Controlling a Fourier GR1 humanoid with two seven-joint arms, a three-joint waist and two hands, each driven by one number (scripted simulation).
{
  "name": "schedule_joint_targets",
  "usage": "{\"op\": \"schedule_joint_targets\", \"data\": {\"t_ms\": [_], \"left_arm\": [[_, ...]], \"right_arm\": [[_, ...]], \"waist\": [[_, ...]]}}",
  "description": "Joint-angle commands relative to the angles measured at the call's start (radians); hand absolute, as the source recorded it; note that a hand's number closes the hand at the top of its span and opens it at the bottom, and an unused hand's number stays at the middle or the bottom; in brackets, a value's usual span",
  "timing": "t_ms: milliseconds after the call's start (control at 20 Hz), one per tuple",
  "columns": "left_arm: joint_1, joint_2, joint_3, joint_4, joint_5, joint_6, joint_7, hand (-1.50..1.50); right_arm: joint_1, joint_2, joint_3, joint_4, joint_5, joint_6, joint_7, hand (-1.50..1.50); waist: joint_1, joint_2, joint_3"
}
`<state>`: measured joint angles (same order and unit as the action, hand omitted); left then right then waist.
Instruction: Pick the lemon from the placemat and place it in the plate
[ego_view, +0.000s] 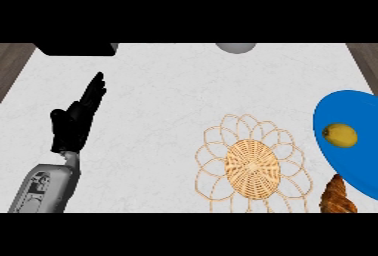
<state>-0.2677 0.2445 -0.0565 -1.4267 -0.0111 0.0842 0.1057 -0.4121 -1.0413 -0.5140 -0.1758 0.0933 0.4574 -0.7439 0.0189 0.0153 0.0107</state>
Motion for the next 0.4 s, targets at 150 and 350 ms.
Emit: {"op": "schedule_joint_targets", "data": {"t_ms": [150, 350], "left_arm": [[0.033, 0.005, 0.004, -0.007, -0.003, -0.004, -0.028, 0.00], [0.005, 0.010, 0.013, -0.006, 0.002, -0.008, -0.006, 0.00]], "right_arm": [[0.066, -0.047, -0.024, 0.007, -0.024, 0.136, -0.099, -1.50], [0.071, -0.060, -0.021, 0.003, -0.023, 0.145, -0.073, -1.50]], "waist": [[0.002, -0.001, 0.004], [0.004, 0.000, 0.004]]}}
